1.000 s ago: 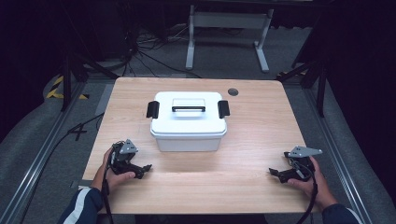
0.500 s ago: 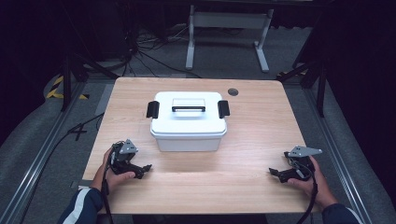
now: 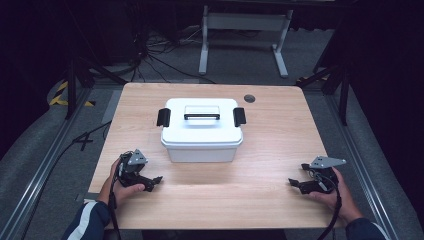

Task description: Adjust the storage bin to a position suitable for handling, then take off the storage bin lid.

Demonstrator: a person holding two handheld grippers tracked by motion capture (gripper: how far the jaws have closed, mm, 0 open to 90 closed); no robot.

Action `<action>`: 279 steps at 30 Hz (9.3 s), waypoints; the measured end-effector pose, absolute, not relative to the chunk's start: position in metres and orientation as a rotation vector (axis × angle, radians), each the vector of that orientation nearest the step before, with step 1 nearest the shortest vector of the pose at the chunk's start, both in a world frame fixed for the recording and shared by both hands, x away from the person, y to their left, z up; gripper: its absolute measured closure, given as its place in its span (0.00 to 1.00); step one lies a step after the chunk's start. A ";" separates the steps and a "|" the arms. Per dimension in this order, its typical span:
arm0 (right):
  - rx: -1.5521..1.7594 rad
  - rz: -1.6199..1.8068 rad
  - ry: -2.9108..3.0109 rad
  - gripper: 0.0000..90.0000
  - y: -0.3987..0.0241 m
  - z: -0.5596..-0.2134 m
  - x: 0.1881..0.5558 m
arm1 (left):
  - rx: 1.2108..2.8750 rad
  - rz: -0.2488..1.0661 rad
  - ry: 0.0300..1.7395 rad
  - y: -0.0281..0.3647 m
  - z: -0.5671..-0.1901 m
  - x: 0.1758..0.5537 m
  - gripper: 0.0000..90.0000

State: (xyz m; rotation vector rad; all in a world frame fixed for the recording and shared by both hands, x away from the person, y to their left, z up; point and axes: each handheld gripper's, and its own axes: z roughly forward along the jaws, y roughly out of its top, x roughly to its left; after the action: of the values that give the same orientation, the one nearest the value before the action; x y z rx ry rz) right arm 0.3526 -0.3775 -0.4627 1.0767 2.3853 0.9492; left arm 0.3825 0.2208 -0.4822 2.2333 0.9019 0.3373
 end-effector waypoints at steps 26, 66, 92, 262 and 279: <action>0.827 0.973 2.426 0.33 -0.353 -0.384 0.370 | 2.233 0.337 0.902 0.221 -0.482 0.383 0.00; 0.153 0.696 2.674 0.50 -0.115 -0.262 0.469 | 2.234 0.336 0.899 0.221 -0.482 0.383 0.00; 0.019 0.426 2.746 0.92 -0.061 -0.280 0.487 | 2.237 0.330 0.897 0.221 -0.482 0.382 0.00; 0.731 0.728 2.566 0.73 -0.325 -0.363 0.481 | 2.238 0.332 0.889 0.222 -0.482 0.382 0.00; 0.786 0.835 2.471 0.46 -0.327 -0.344 0.453 | 2.241 0.330 0.886 0.223 -0.482 0.382 0.00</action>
State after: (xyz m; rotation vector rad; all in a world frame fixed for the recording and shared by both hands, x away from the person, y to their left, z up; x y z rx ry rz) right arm 0.4533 -0.3270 -0.3443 0.7860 2.4712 0.8350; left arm 0.3819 0.2226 -0.4821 2.2407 0.8865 0.3299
